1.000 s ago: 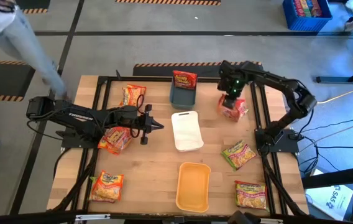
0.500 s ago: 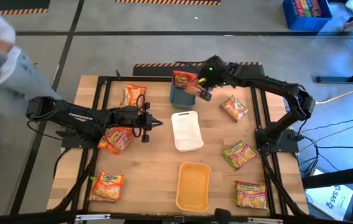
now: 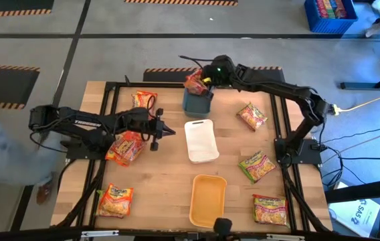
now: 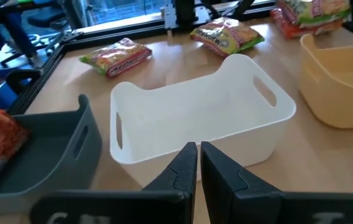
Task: Sort Maruchan noodles
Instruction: Put the red noodle pack into the blue bin
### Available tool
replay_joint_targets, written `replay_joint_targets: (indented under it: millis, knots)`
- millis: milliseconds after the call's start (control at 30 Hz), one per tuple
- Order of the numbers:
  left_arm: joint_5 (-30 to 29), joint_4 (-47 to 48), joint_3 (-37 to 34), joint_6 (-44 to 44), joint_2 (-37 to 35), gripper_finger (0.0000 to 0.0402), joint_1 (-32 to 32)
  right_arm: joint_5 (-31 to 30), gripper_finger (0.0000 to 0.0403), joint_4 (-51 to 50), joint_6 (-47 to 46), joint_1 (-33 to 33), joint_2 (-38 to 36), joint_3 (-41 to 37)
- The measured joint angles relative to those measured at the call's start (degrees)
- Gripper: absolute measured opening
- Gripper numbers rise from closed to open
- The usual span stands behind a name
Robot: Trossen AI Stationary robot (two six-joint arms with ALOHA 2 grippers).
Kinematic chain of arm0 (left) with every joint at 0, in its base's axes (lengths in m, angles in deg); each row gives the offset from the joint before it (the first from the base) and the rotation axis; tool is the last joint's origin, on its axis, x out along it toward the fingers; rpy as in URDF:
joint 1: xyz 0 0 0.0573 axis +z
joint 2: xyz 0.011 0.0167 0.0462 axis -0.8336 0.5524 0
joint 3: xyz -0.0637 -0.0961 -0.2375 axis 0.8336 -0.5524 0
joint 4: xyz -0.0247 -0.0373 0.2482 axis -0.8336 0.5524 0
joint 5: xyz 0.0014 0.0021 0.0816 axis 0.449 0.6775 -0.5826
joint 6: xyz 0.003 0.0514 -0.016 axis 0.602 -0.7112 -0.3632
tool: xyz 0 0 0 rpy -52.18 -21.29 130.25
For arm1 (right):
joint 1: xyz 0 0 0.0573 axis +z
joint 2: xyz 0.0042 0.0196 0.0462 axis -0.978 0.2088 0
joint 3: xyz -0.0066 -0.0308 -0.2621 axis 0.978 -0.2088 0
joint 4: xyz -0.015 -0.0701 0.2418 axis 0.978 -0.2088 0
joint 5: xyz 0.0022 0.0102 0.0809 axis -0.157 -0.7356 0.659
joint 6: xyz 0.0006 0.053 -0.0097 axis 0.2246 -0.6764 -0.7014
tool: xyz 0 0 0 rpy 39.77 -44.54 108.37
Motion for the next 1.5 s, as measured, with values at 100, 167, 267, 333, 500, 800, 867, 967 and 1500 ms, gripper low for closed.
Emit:
replay_joint_targets:
  millis: [100,167,267,333,500,800,867,967,1500]
  knots:
    - [0.5,0.0,0.0,0.0,0.0,0.0016,0.3,-0.1,0.0049,-2.9,0.0,0.0,2.9,3.9]
    - [0.5,0.0,0.0,0.0,0.0,0.0016,0.3,-0.5,0.0049,-3.9,0.0,0.0,5.0,6.2]
    - [0.5,0.0,0.0,0.0,0.0,0.0016,0.3,-1.0,0.0049,-6.3,0.4,-0.3,7.4,8.5]
    - [0.5,-0.3,-0.5,0.0,0.0,0.0016,0.3,-1.3,0.0049,-6.5,0.5,-0.4,8.8,8.9]
    - [-0.5,-1.0,-2.5,0.1,0.0,0.0016,0.3,-2.7,0.0049,-7.8,2.9,-0.4,11.9,8.8]
    - [-1.6,-3.8,-3.6,0.4,0.0,0.0016,0.3,-7.7,0.0049,-9.8,7.1,-0.3,15.4,8.8]
    - [-1.6,-4.0,-3.6,0.4,0.0,0.0016,0.3,-8.4,0.0049,-9.6,8.1,-0.3,16.3,8.8]
    - [-1.6,-4.8,-3.7,0.7,0.0,0.0016,0.3,-8.6,0.0049,-9.6,8.4,-0.3,17.6,8.8]
    - [-1.7,-5.0,-3.7,1.4,0.0,0.0016,0.3,-5.3,0.0087,-8.4,8.1,-0.4,19.7,8.7]
